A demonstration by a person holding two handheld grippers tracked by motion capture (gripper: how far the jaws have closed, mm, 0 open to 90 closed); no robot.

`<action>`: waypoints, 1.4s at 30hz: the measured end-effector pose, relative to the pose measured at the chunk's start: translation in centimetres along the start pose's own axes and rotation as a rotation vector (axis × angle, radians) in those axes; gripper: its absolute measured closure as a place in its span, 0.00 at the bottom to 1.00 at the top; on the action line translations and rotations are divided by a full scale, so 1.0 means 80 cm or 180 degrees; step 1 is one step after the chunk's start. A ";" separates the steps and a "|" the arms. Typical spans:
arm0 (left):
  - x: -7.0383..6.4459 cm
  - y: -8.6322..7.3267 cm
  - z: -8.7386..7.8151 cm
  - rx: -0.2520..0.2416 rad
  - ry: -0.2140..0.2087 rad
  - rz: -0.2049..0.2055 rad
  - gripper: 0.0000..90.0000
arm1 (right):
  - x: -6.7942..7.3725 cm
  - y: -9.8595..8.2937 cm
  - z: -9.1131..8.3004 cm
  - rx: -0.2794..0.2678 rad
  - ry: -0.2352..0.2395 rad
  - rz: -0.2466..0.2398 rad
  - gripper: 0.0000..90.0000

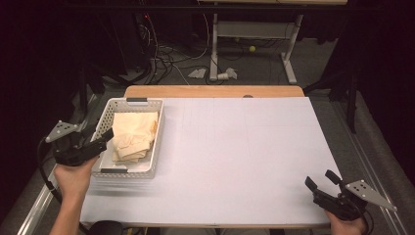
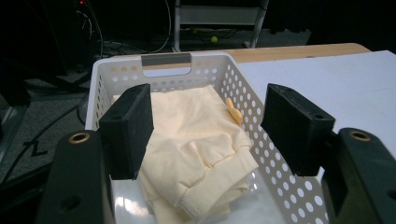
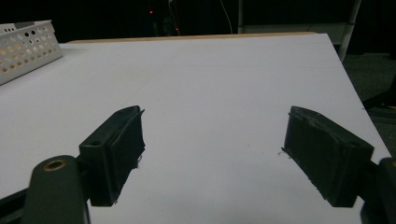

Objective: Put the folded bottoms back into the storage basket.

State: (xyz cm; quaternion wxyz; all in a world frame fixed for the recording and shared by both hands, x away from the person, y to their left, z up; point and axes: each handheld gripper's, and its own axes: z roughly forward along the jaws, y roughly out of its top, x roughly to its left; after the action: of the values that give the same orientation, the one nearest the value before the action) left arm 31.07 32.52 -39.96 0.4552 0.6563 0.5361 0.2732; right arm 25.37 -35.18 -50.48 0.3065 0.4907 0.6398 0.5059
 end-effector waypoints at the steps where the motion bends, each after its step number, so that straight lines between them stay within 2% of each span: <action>1: 0.000 -0.001 -0.001 -0.0006 0.0000 -0.0005 0.36 | 0.000 0.000 0.000 -0.0006 0.0000 -0.0002 0.23; 42: 0.003 -0.034 -0.037 -0.0161 0.0035 -0.0067 0.35 | 0.000 0.000 -0.001 -0.0008 -0.0009 -0.0012 0.23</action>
State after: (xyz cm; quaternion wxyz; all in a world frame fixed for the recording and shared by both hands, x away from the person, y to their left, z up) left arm 27.39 33.69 -41.16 0.4716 0.6373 0.5385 0.2855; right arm 25.29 -35.18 -50.47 0.3090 0.4898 0.6396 0.5055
